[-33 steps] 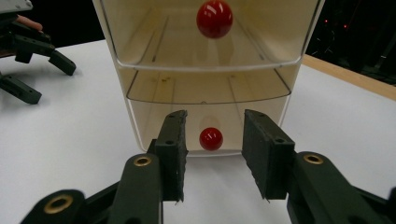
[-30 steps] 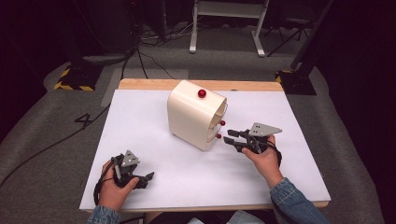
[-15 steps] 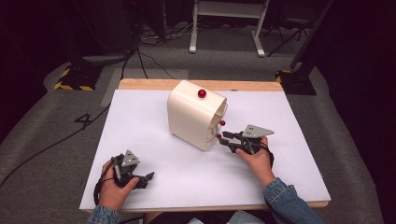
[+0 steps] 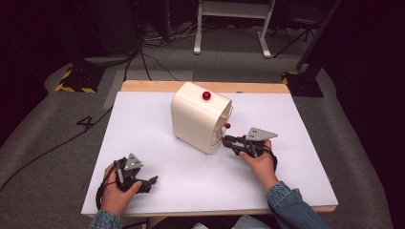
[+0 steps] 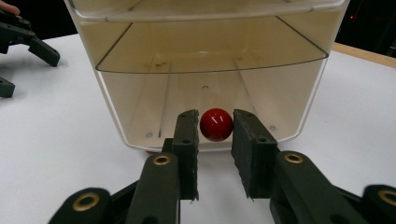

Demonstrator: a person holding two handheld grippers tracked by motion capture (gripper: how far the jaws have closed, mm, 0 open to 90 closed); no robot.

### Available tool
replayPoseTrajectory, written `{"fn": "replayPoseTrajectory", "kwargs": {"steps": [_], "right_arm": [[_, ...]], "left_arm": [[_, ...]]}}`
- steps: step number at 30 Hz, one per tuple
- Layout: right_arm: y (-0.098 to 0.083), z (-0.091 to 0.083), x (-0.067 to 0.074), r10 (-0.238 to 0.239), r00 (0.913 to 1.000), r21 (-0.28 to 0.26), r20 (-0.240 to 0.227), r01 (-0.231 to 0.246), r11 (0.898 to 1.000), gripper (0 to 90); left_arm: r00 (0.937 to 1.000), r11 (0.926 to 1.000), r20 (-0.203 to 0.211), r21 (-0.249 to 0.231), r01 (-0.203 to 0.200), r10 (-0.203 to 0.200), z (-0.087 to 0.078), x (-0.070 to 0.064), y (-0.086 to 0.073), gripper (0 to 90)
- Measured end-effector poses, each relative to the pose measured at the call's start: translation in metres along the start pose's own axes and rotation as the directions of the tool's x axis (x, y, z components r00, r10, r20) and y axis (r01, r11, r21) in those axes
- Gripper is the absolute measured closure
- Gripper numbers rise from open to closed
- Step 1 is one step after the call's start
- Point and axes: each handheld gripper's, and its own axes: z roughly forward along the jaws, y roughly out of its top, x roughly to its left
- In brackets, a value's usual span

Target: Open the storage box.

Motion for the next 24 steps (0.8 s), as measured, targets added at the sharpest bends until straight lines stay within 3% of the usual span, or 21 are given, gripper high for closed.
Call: {"fn": "replayPoseTrajectory", "kwargs": {"steps": [15, 24], "right_arm": [[0.001, 0.001, 0.000, -0.002, 1.0000, 0.014, 0.006, 0.002, 1.000, 74.0], [-0.001, -0.010, 0.002, -0.013, 0.9997, 0.031, 0.022, 0.012, 0.999, 74.1]], "left_arm": [[1.0000, 1.0000, 0.001, 0.000, 0.001, -0.001, 0.000, 0.000, 0.000, 11.3], [1.0000, 1.0000, 0.001, 0.001, 0.002, -0.002, 0.000, 0.000, 0.000, 11.3]]}}
